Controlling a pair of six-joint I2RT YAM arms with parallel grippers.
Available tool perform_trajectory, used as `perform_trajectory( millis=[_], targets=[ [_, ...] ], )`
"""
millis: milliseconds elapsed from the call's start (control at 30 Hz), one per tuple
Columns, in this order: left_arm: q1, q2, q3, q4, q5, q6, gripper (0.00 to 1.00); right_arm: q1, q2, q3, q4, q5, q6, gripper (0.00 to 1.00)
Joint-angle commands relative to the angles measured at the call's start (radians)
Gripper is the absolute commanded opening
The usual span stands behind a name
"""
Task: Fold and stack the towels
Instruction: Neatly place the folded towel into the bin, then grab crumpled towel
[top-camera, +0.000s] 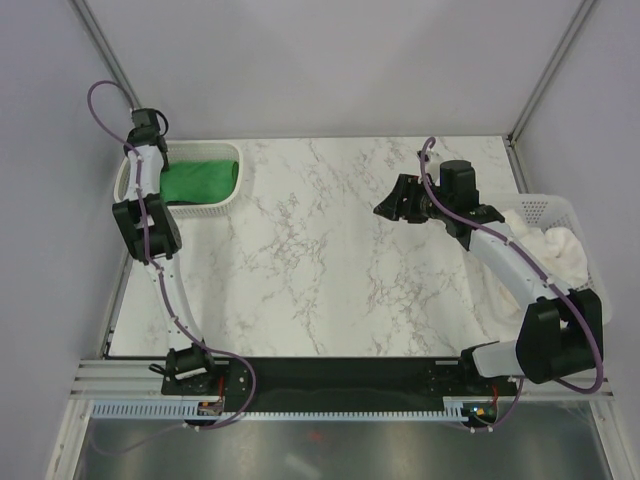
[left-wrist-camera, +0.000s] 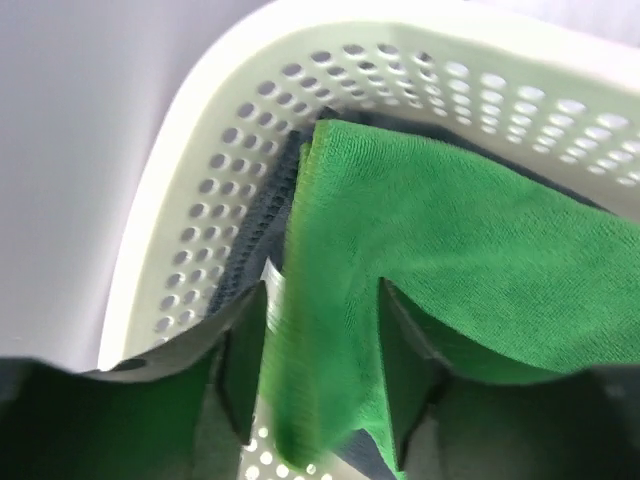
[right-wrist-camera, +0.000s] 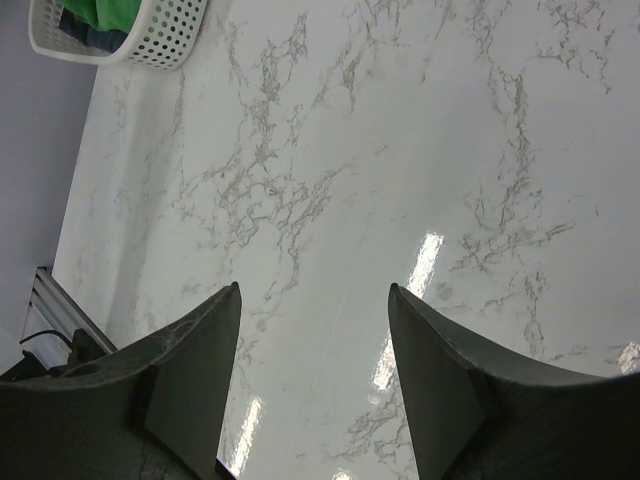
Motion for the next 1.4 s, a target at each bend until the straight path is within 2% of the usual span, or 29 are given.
perform_trajectory(
  millis=[0, 100, 133, 233, 333, 467, 533, 633, 667, 700, 767, 800, 867, 933, 1033, 1133, 1233, 1267, 1367],
  targets=[
    [0.002, -0.020, 0.038, 0.074, -0.078, 0.021, 0.57, 0.004, 0.001, 0.045, 0.018, -0.007, 0.004, 0.69],
    [-0.024, -0.101, -0.016, 0.073, -0.110, -0.005, 0.63, 0.004, -0.011, 0.045, 0.016, 0.002, 0.005, 0.70],
    [-0.038, -0.148, -0.032, 0.074, -0.125, -0.011, 0.74, 0.004, -0.020, 0.047, 0.018, 0.005, 0.008, 0.70],
    [-0.087, -0.230, -0.089, 0.071, -0.124, -0.051, 0.77, 0.004, -0.052, 0.053, 0.018, 0.022, 0.020, 0.71],
    [-0.144, -0.349, -0.190, 0.060, -0.050, -0.119, 0.77, 0.005, -0.083, 0.065, 0.006, 0.044, 0.025, 0.71],
    [-0.239, -0.486, -0.373, 0.014, 0.138, -0.206, 0.76, 0.002, -0.109, 0.122, -0.069, 0.113, 0.025, 0.72],
    [-0.321, -0.593, -0.484, 0.017, 0.285, -0.258, 0.76, 0.002, -0.127, 0.139, -0.123, 0.214, 0.037, 0.72],
    [-0.450, -0.711, -0.562, 0.016, 0.387, -0.303, 0.79, -0.018, -0.121, 0.227, -0.276, 0.434, 0.054, 0.74],
    [-0.510, -0.733, -0.595, 0.011, 0.466, -0.329, 0.99, -0.028, -0.117, 0.284, -0.357, 0.476, 0.066, 0.76],
    [-0.535, -0.756, -0.615, 0.014, 0.505, -0.350, 1.00, -0.041, -0.109, 0.312, -0.391, 0.567, 0.074, 0.77],
    [-0.588, -0.830, -0.673, 0.020, 0.583, -0.381, 1.00, -0.079, -0.101, 0.382, -0.462, 0.637, 0.080, 0.80],
    [-0.639, -0.857, -0.695, 0.045, 0.614, -0.398, 1.00, -0.109, -0.098, 0.401, -0.528, 0.747, 0.085, 0.84],
    [-0.682, -0.919, -0.761, 0.056, 0.668, -0.424, 1.00, -0.163, -0.095, 0.438, -0.586, 0.824, 0.108, 0.87],
    [-0.745, -0.951, -0.798, 0.057, 0.709, -0.406, 1.00, -0.272, -0.086, 0.438, -0.632, 0.896, 0.123, 0.89],
    [-0.794, -1.040, -0.929, 0.085, 0.744, -0.426, 1.00, -0.421, -0.039, 0.406, -0.659, 0.869, 0.143, 0.89],
    [-0.814, -1.117, -1.038, 0.105, 0.764, -0.418, 1.00, -0.511, 0.007, 0.338, -0.659, 0.861, 0.157, 0.90],
    [-0.814, -1.181, -1.135, 0.105, 0.764, -0.416, 1.00, -0.577, 0.041, 0.289, -0.657, 0.950, 0.195, 0.90],
    [-0.814, -1.195, -1.154, 0.149, 0.749, -0.427, 1.00, -0.597, 0.053, 0.272, -0.657, 0.959, 0.212, 0.90],
    [-0.814, -1.232, -1.194, 0.161, 0.764, -0.435, 1.00, -0.657, 0.113, 0.222, -0.631, 0.920, 0.280, 0.90]
  ],
)
